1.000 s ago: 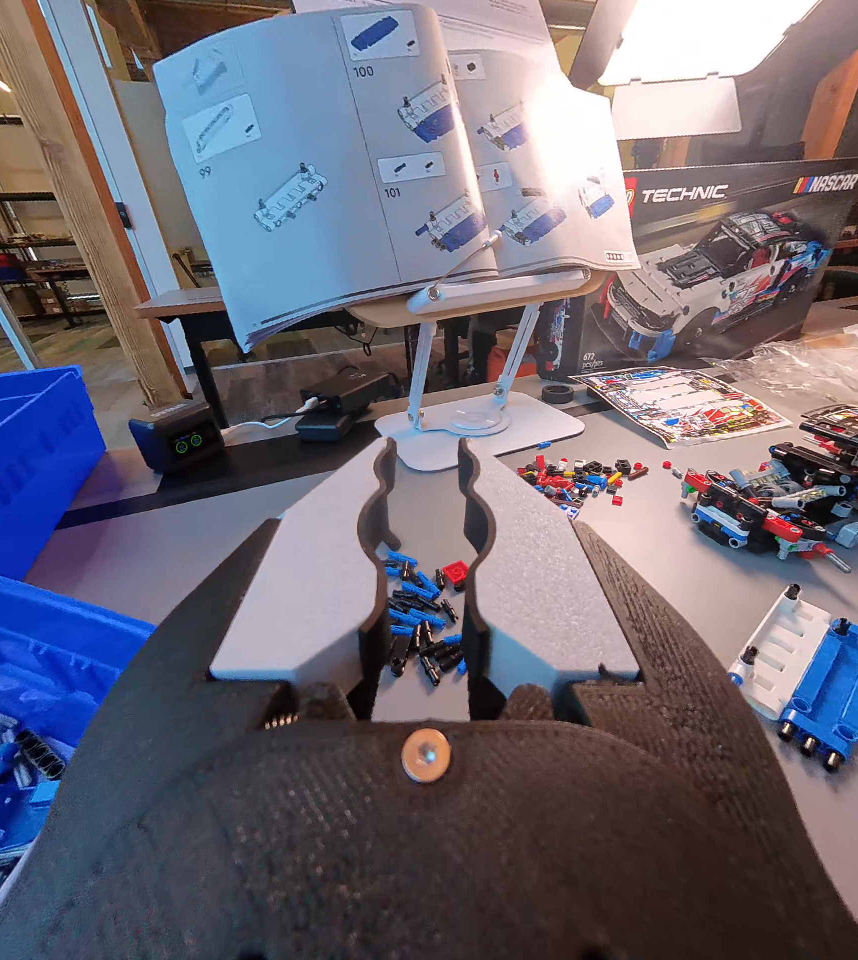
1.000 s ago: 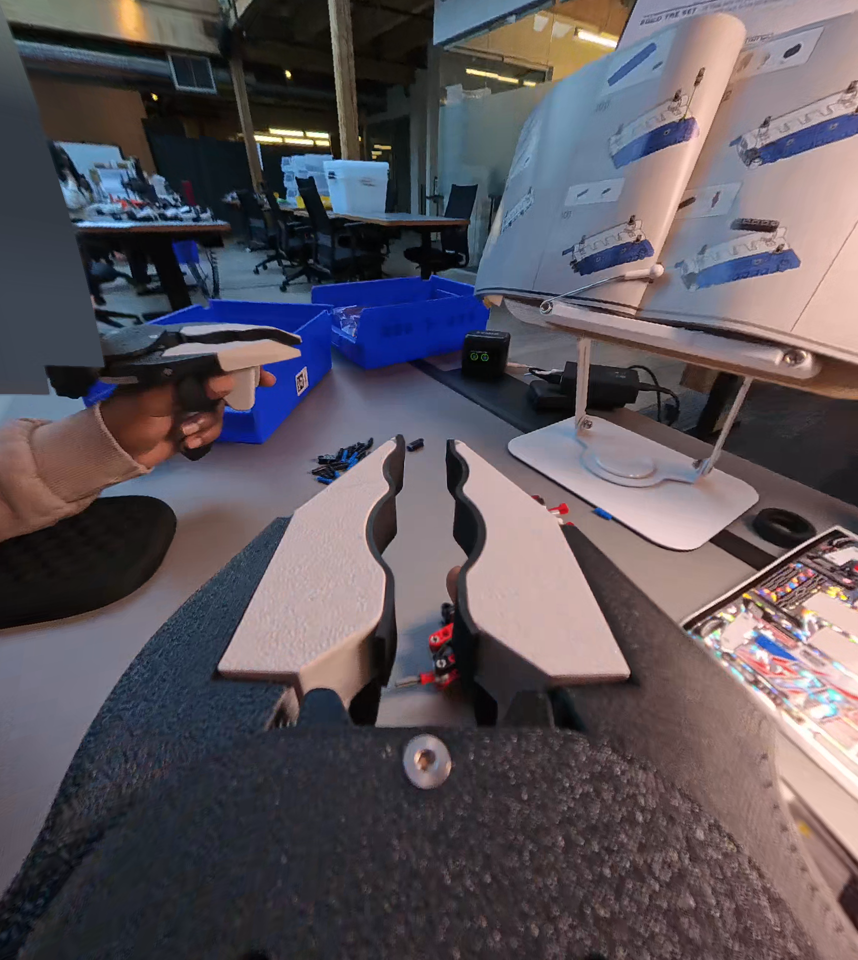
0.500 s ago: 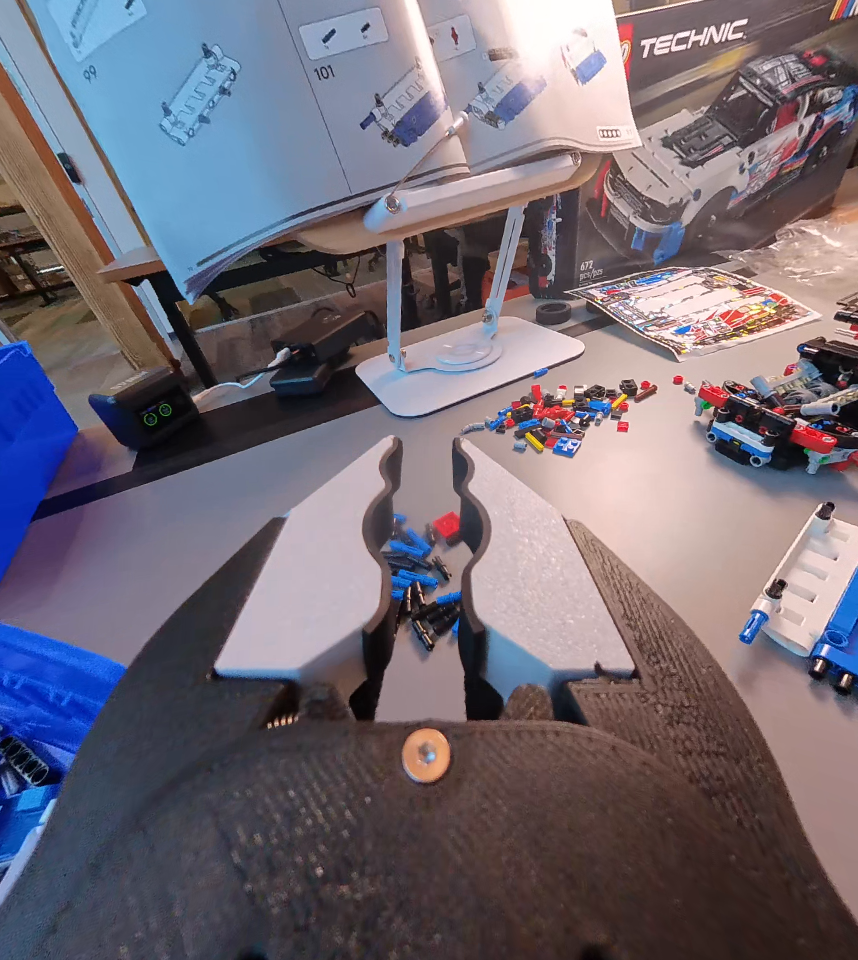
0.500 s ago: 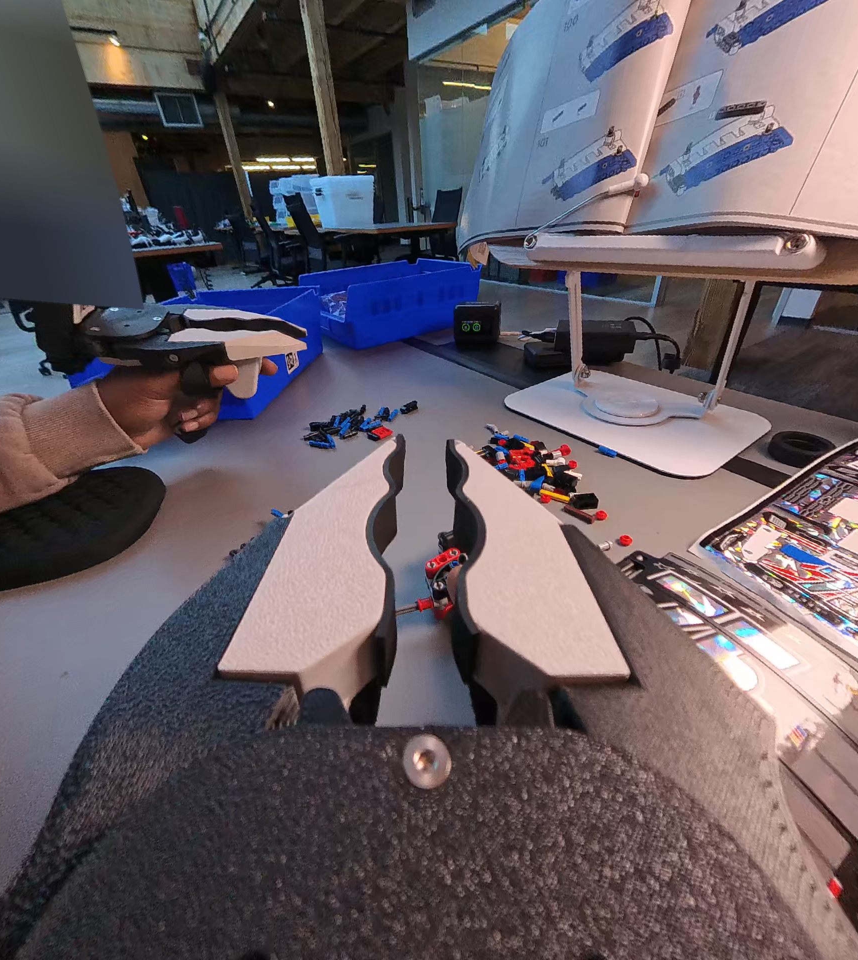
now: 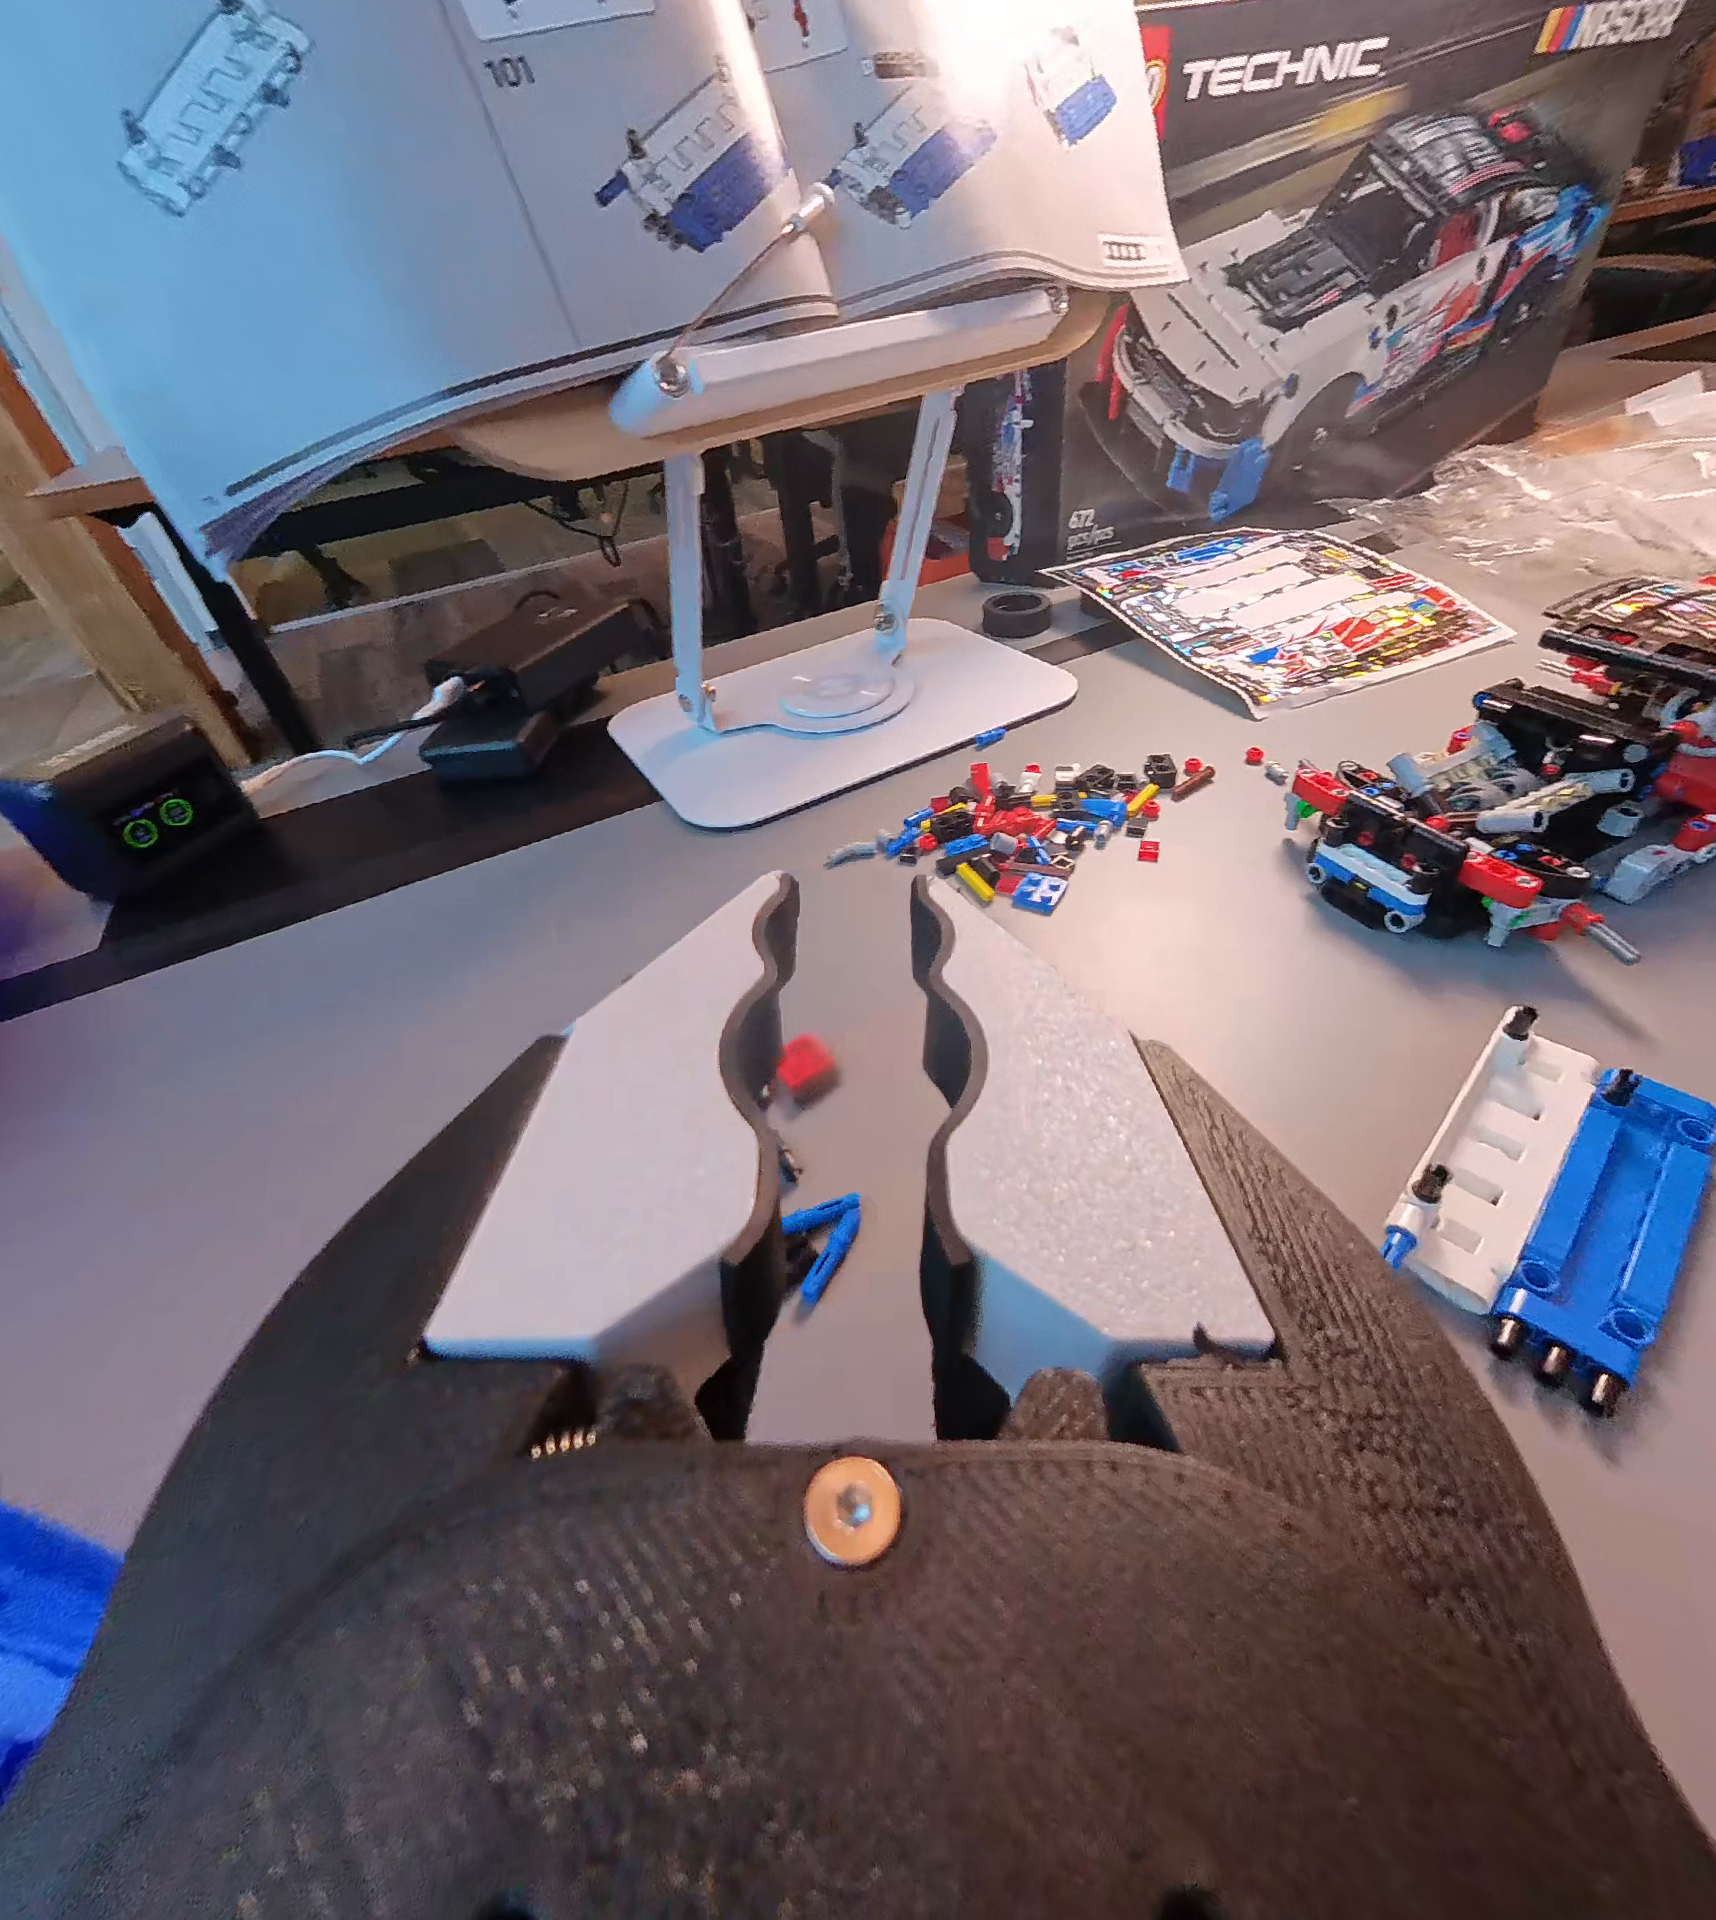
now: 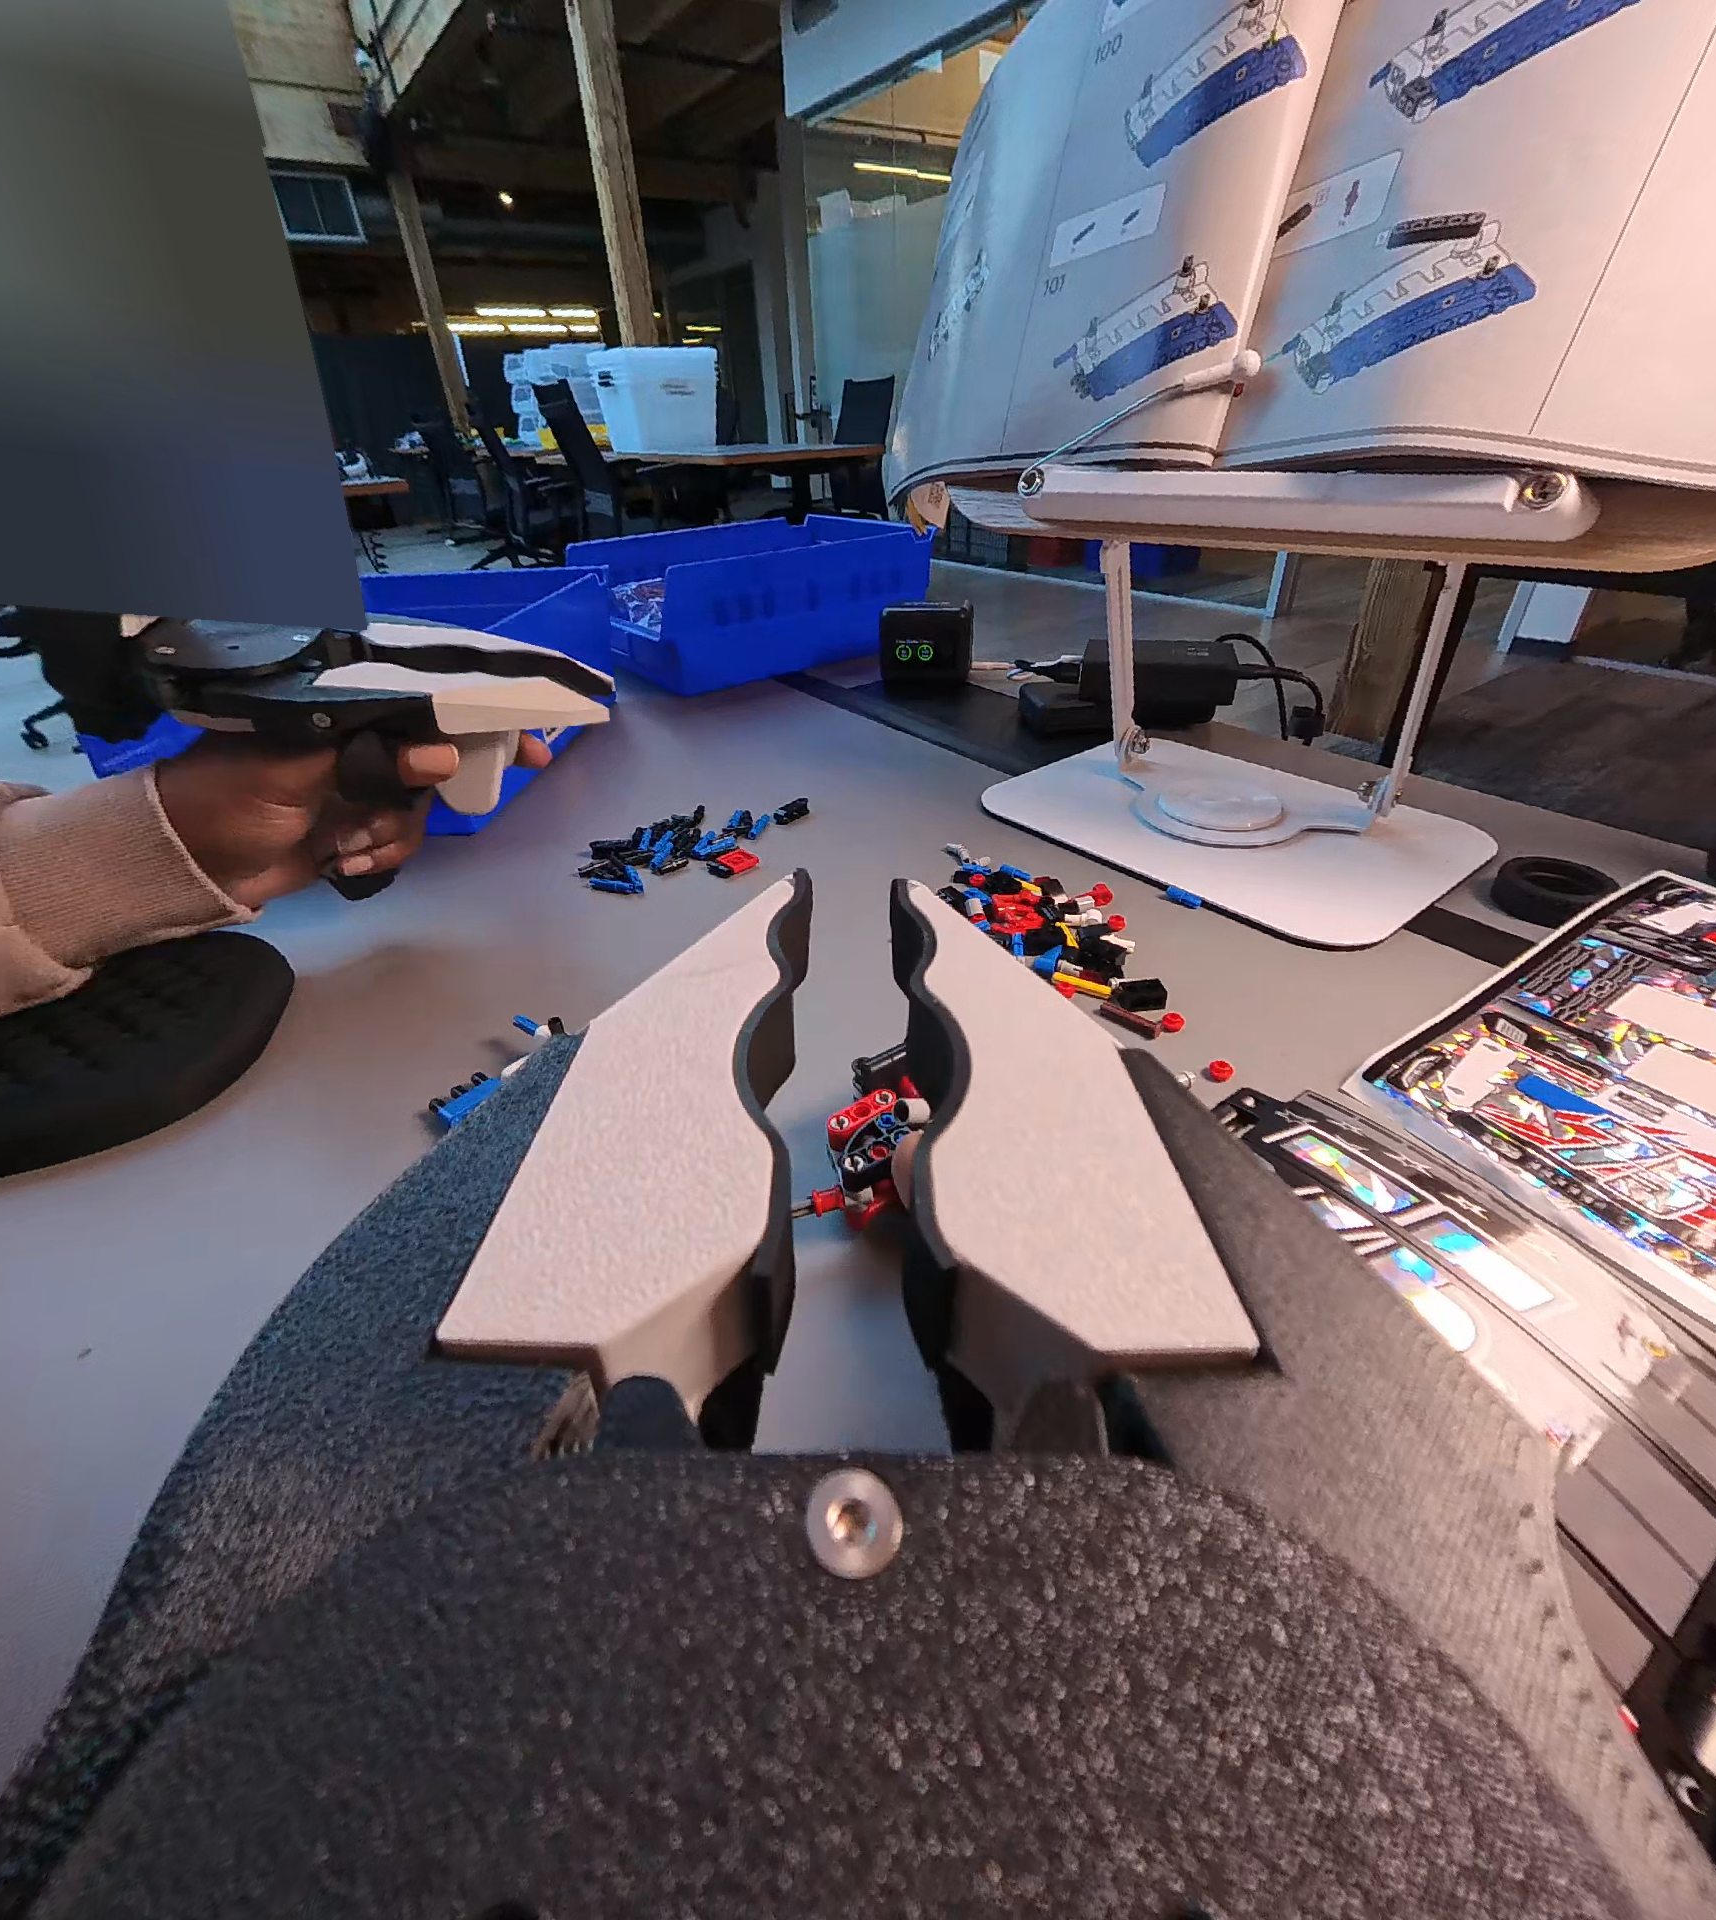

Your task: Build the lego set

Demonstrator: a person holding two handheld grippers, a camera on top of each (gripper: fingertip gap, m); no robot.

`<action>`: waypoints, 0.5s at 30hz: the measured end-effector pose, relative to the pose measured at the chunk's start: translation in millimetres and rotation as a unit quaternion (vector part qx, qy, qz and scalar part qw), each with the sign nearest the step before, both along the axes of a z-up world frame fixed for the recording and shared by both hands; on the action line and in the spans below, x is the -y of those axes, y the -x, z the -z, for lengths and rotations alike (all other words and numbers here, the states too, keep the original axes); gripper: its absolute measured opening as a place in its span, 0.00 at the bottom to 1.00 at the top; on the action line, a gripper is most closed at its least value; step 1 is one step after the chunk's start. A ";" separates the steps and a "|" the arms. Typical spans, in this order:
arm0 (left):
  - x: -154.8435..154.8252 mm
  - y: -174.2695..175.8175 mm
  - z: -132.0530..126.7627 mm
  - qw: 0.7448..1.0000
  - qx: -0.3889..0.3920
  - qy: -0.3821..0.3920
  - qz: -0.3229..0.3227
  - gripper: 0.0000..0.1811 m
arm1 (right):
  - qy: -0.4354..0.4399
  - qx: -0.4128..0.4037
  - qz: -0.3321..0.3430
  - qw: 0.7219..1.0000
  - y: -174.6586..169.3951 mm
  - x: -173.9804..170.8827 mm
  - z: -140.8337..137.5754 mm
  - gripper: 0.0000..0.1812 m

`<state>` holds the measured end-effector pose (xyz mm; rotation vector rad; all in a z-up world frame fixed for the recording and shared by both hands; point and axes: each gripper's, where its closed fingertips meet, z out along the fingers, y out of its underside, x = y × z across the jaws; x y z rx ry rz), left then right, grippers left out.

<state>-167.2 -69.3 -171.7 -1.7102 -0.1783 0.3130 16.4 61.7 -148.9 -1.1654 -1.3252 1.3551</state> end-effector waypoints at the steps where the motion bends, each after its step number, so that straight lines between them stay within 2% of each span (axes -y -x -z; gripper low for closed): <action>1: -5.5 -5.0 1.4 1.000 0.001 0.003 0.011 0.11 | -0.002 0.001 0.000 1.000 0.1 0.3 0.3 0.07; 9: -29.1 -35.4 13.5 0.997 -0.001 0.029 0.067 0.12 | -0.034 0.029 0.023 0.999 3.8 -11.6 -1.9 0.07; 12: -29.5 -40.1 16.3 0.997 -0.001 0.034 0.076 0.12 | -0.079 0.101 0.020 0.991 19.8 -33.6 -8.7 0.08; 15: -28.9 -43.8 15.8 0.996 -0.006 0.035 0.083 0.13 | -0.160 0.198 -0.013 0.967 51.8 -55.4 1.2 0.10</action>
